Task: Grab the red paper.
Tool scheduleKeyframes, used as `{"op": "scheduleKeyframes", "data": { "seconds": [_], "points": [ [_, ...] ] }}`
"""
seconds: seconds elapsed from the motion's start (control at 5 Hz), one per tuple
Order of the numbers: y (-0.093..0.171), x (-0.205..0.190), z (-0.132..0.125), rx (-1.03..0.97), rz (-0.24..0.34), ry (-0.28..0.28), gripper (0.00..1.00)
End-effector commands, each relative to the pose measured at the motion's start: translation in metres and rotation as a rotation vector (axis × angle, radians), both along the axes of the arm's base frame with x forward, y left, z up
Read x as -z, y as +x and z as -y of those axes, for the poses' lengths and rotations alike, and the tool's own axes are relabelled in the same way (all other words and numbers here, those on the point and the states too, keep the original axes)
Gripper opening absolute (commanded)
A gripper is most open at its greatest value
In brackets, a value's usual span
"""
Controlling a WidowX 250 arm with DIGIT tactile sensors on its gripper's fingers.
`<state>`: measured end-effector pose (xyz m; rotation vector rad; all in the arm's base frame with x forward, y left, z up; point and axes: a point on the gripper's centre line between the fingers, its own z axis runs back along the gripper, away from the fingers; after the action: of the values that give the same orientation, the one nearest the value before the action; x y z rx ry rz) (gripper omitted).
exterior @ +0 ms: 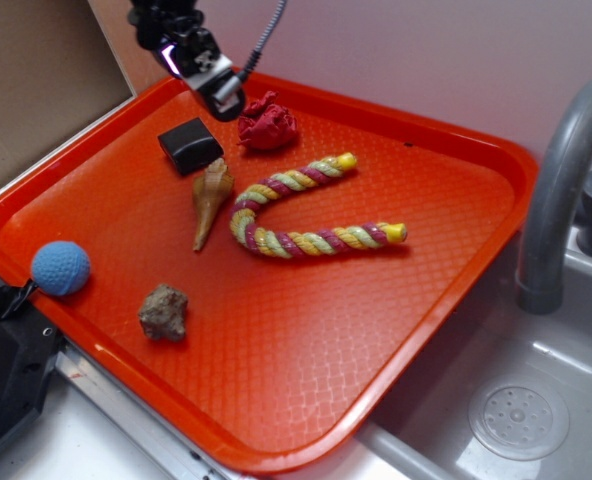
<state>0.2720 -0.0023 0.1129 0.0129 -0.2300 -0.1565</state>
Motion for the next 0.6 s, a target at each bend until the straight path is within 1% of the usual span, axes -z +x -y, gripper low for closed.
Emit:
{"op": "scheduleKeyframes", "data": {
  "seconds": [0.0,0.2,0.4],
  "points": [
    [0.032,0.019,-0.023,-0.042,0.000,0.090,1.00],
    [0.039,0.035,-0.028,-0.034,-0.029,0.104,1.00],
    [0.049,0.052,-0.032,-0.028,-0.063,0.132,1.00]
  ]
}}
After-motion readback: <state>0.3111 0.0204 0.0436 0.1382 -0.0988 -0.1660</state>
